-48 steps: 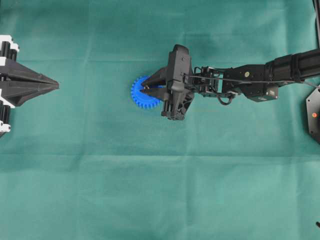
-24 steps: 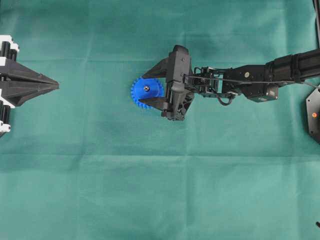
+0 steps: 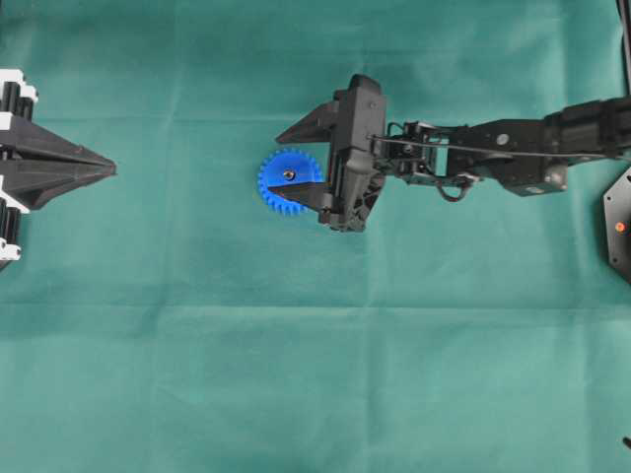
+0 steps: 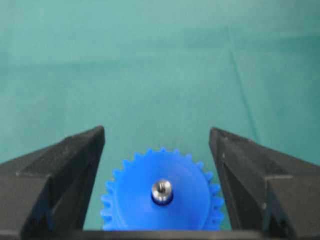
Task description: Insert the shaft placed at a random location into the center hole of the medium gear at another random location.
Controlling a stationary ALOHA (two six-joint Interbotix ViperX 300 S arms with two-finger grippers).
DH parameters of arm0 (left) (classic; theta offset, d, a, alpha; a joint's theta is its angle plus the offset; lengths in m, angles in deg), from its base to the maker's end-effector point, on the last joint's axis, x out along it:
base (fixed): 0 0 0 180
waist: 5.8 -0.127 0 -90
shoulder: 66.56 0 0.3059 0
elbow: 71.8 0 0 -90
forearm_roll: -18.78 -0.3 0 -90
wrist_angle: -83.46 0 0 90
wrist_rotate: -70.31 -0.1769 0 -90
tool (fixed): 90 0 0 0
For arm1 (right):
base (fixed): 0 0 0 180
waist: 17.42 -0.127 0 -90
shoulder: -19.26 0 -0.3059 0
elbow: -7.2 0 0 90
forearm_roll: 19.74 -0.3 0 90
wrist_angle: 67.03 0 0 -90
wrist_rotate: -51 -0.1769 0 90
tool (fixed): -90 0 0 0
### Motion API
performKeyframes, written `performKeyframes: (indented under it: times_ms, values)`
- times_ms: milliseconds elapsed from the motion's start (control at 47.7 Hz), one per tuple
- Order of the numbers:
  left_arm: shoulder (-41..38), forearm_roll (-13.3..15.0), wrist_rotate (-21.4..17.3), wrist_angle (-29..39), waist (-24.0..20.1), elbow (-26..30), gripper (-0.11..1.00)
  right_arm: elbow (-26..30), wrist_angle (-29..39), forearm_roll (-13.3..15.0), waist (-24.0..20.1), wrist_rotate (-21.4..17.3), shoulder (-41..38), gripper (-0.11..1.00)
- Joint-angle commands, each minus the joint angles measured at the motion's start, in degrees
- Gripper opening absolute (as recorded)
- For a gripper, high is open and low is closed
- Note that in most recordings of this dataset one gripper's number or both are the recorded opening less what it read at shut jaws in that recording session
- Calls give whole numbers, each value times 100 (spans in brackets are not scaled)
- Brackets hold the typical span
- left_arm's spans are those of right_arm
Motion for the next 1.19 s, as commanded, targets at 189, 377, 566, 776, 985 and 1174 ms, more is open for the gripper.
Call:
performKeyframes:
  times_ms: [189,377,566,776,985,1174]
  values:
    - [-44,-9,9,-26,0,123,0,44,246,0,-9,26,510,86]
    - [-35,-9,9,-26,0,114,0,0,255,0,-26,26,554,86]
    - [-35,-9,9,-26,0,114,0,-316,255,0,-53,18,923,86]
    - [-35,-9,9,-35,0,114,0,-1002,246,-18,-97,-9,1687,86]
    - [-35,-9,9,-26,0,123,0,-1775,229,-26,-97,-9,2505,86]
    - [-26,-9,9,-26,0,123,0,-2338,272,-26,-97,-9,3190,86]
